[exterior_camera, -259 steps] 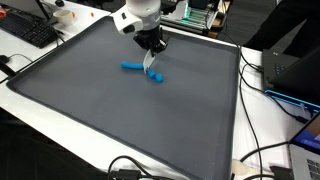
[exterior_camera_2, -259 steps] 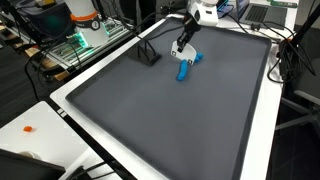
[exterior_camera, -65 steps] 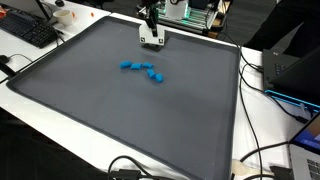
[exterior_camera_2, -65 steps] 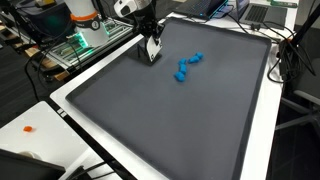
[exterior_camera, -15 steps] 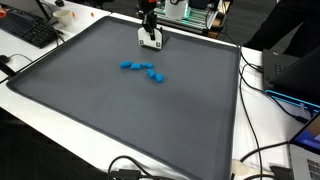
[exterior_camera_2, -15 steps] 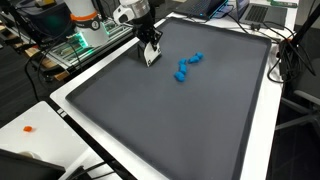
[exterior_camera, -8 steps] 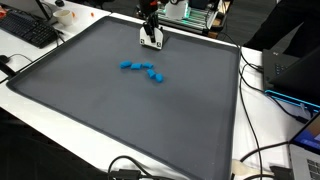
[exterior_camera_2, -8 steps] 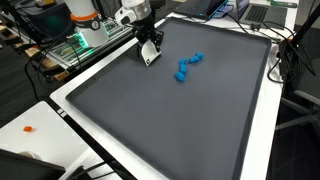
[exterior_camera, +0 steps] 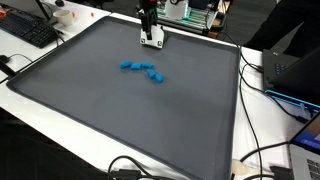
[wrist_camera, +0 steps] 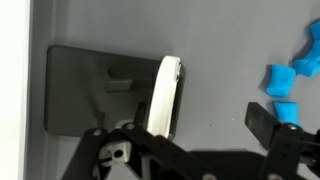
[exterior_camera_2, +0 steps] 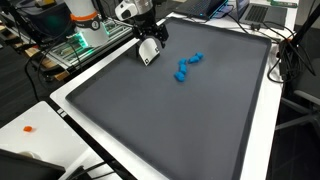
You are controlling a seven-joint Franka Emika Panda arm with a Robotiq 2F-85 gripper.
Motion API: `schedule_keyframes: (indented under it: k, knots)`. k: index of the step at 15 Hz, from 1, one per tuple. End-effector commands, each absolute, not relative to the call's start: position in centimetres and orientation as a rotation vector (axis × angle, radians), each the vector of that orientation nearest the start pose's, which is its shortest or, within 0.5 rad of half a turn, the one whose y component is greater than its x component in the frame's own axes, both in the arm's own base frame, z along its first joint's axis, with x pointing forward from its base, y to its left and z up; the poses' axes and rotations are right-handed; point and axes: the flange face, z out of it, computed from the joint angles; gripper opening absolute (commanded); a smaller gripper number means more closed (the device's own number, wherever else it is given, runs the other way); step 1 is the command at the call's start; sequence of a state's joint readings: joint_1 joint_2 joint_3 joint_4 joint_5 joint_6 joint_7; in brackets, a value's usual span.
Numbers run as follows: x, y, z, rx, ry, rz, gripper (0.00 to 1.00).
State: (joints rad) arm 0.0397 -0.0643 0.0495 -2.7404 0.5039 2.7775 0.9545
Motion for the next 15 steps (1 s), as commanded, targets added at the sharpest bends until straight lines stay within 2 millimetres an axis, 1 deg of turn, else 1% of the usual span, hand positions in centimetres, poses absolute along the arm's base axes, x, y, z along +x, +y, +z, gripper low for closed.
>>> schedule_keyframes:
  k: [1, 5, 11, 12, 15]
  knots:
    - [39.8, 1.0, 26.7, -2.306, 1.815, -0.026, 1.0]
    - [40.0, 0.5, 29.3, -2.337, 1.819, -0.1, 1.0]
    - [40.3, 0.1, 33.7, -2.402, 1.818, -0.148, 1.0]
    - [40.4, 0.2, 34.5, -2.434, 1.788, -0.163, 1.0]
    - [40.8, 1.1, 37.1, -2.56, 1.614, -0.21, 1.0]
